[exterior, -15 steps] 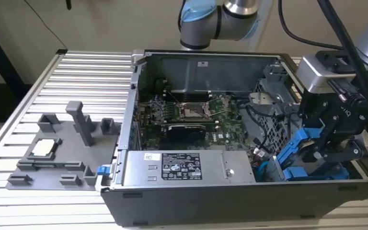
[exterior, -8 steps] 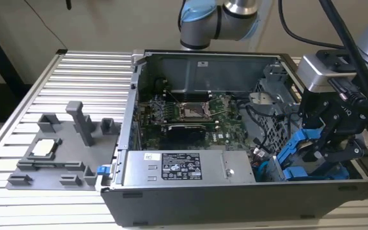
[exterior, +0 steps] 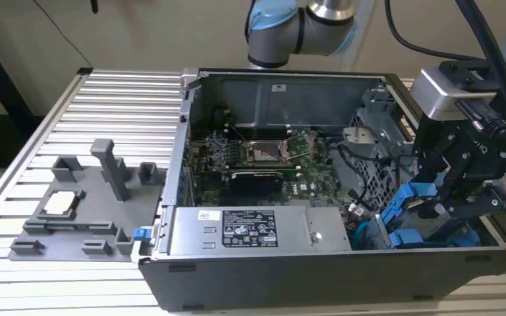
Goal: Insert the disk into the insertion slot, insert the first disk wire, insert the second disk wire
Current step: 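Insert the disk into the insertion slot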
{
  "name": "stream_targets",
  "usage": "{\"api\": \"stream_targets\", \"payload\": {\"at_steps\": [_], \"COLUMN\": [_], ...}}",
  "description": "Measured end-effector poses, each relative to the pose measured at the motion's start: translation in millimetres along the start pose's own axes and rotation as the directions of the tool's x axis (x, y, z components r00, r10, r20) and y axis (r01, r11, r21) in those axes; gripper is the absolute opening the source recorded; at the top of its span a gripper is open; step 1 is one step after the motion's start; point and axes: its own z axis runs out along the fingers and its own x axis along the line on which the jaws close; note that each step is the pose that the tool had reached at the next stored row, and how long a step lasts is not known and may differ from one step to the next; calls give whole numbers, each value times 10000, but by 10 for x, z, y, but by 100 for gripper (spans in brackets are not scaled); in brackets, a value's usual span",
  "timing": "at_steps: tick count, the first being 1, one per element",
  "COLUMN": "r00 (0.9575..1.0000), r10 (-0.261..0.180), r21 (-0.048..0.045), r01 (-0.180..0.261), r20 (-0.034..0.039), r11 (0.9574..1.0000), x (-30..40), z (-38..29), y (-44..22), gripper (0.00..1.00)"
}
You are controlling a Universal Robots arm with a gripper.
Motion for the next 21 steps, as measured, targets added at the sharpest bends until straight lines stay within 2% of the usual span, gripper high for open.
{"api": "stream_targets", "payload": {"at_steps": [5,12,13,14,15,18,21], "r00": [9999,9997,9996,9994,9988,9946,9876], "r10": [-5,-7,-8,-10,-15,-35,-68], "r21": [3,5,5,7,16,75,183], "r01": [5,7,8,10,14,27,40], "r20": [150,249,287,357,496,1038,1567], "r11": [10000,10000,10000,10000,10000,10000,9998], "x": [-3,-12,-15,-16,-16,-16,-16], "z": [-96,-284,-296,-302,-304,-304,-304], "y": [2,7,8,8,7,7,8], "gripper": [41,41,41,41,41,41,41]}}
